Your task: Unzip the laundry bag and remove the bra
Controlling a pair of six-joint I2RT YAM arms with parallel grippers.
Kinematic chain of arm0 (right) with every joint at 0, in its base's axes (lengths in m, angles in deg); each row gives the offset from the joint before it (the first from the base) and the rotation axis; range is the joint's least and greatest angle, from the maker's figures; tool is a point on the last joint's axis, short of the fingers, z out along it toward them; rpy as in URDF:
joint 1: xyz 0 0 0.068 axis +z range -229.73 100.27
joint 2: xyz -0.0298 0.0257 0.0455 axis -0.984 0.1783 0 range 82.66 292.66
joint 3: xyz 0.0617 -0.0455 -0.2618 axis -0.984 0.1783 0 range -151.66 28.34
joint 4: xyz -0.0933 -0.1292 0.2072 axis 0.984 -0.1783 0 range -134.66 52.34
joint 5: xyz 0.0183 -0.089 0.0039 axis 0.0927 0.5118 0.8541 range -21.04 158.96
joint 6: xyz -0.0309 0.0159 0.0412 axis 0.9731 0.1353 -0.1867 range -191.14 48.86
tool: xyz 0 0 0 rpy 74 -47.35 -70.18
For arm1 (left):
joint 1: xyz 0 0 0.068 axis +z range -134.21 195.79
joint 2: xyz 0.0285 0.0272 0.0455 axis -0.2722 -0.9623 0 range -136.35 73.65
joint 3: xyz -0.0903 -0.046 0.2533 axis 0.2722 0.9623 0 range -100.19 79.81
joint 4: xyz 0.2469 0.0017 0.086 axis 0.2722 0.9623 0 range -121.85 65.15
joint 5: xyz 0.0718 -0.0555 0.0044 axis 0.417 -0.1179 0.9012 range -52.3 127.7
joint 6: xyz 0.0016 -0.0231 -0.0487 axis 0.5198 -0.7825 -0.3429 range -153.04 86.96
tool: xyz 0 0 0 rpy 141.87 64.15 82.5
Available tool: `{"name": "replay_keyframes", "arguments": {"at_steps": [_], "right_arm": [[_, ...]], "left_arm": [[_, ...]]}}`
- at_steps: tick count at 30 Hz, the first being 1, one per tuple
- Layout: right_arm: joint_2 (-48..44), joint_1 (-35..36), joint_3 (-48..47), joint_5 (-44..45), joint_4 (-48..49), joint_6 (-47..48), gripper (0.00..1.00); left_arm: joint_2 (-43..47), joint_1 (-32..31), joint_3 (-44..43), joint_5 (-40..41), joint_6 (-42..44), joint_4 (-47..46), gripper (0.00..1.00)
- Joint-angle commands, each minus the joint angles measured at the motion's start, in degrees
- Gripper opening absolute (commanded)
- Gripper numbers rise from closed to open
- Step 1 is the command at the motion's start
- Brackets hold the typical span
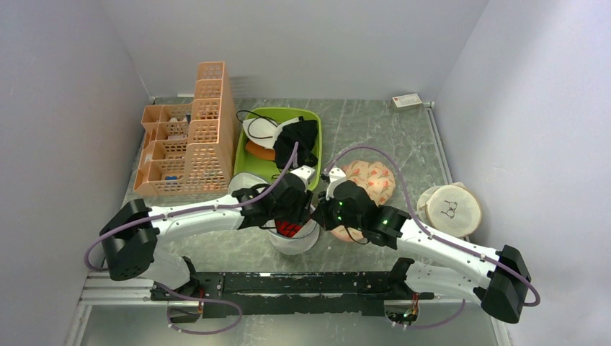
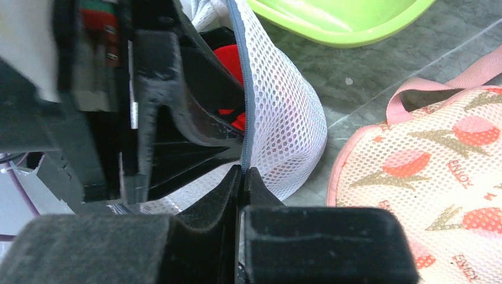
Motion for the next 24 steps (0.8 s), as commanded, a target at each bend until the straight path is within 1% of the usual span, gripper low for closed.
{"name": "replay_keyframes", "arguments": {"at_steps": [1, 3, 4, 6, 7, 10, 13, 16, 18, 20, 22, 24], "right_arm": [[-0.7, 0.1, 0.6, -0.4, 2.2, -0.5, 0.0], [-0.3, 0.1, 0.8, -0.3, 2.3, -0.5, 0.0], [-0.1, 0.1, 0.9, -0.3, 2.5, -0.6, 0.0], [0.1, 0.1, 1.1, 0.2, 2.8, -1.0, 0.0], [0.2, 0.1, 1.2, 0.7, 2.9, -1.3, 0.0], [0.1, 0.1, 1.4, 3.1, 3.0, -2.5, 0.0], [0.0, 0.1, 1.9, 6.1, 3.2, -3.8, 0.0], [0.0, 0.1, 2.7, 6.6, 4.3, -3.8, 0.0], [0.2, 0.0, 3.4, 5.8, 5.4, -3.4, 0.0], [0.4, 0.1, 4.4, 4.0, 7.8, -2.2, 0.0], [0.1, 0.2, 5.7, -0.5, 11.1, -0.8, 0.0], [0.1, 0.1, 6.7, -3.2, 13.2, -0.3, 0.0]], "left_arm": [[-1.3, 0.2, -1.8, 0.3, 1.4, -3.3, 0.48], [-0.7, 0.2, -2.0, 0.4, 2.2, -3.4, 0.4], [-0.3, 0.2, -2.2, 1.2, 2.6, -2.9, 0.32], [1.3, 0.1, -2.6, 1.1, 3.7, -1.0, 0.1], [2.8, 0.0, -2.3, 0.7, 4.3, -0.6, 0.07], [9.0, -1.0, 0.0, -2.1, 6.5, -0.1, 0.07], [17.3, -1.8, 2.1, -5.2, 7.4, 1.8, 0.07], [25.0, -2.4, 3.2, -8.5, 7.7, 3.5, 0.07], [29.4, -2.5, 2.7, -10.6, 7.4, 4.1, 0.07], [32.2, -2.6, 0.9, -10.2, 6.4, 5.2, 0.07], [32.9, -2.6, -2.0, -6.8, 5.1, 6.7, 0.07], [31.5, -2.6, -6.3, -6.7, 4.0, 8.4, 0.07]]}}
